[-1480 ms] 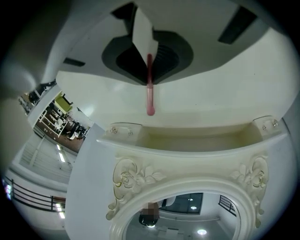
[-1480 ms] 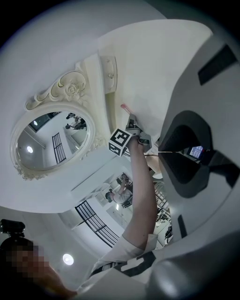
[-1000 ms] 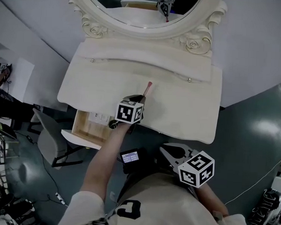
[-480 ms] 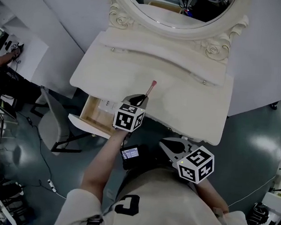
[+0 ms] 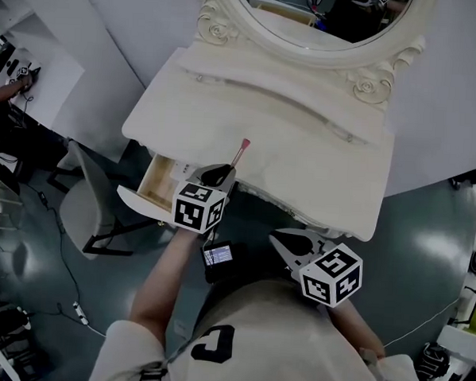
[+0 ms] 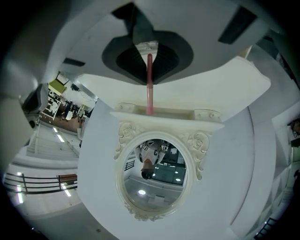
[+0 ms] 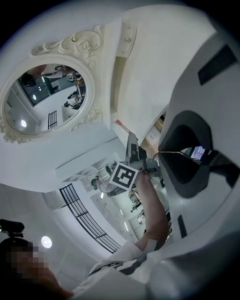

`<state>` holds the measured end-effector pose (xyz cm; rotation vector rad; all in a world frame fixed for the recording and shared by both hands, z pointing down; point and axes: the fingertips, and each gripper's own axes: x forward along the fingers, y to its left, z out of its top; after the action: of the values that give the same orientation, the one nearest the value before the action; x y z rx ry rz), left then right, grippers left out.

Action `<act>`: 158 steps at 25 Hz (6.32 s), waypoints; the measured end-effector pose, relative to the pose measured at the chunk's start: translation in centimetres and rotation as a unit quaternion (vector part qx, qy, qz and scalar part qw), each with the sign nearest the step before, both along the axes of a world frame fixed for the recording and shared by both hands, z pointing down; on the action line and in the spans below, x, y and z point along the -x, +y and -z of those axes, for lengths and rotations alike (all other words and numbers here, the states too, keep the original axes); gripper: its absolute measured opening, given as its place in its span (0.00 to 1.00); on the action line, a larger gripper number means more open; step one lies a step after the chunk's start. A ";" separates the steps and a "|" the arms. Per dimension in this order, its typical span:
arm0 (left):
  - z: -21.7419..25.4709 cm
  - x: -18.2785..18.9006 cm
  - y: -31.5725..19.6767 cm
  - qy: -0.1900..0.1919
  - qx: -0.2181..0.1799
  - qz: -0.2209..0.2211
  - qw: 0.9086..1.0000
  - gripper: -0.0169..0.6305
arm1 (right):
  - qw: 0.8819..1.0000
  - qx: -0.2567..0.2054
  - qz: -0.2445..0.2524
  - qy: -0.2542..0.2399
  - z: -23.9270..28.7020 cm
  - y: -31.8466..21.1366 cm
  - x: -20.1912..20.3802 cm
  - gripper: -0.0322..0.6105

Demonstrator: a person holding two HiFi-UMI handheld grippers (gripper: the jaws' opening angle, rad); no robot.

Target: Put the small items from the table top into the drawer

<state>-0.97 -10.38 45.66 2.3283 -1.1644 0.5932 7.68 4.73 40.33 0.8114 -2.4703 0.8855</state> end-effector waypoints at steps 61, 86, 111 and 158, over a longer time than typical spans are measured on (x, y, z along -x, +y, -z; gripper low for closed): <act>-1.5 10.9 11.0 -0.185 0.031 -0.027 0.982 0.16 | 0.998 0.005 -0.017 -0.062 0.0 5.6 3.6 0.09; -15.2 14.1 5.0 -0.210 0.113 -0.343 0.909 0.16 | 0.992 0.097 -0.080 -0.020 -4.1 1.3 15.7 0.09; -22.7 13.3 9.7 -0.288 0.138 -0.574 0.754 0.16 | 0.987 0.129 -0.095 -0.025 -6.3 1.6 16.8 0.09; -5.1 14.5 10.7 -0.160 -0.008 -0.316 0.935 0.30 | 0.996 0.055 -0.069 -0.017 -3.1 1.1 18.4 0.09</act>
<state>-15.47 0.34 50.79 2.6816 -0.5031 1.2235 -10.76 5.80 43.39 0.9443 -2.3934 1.0810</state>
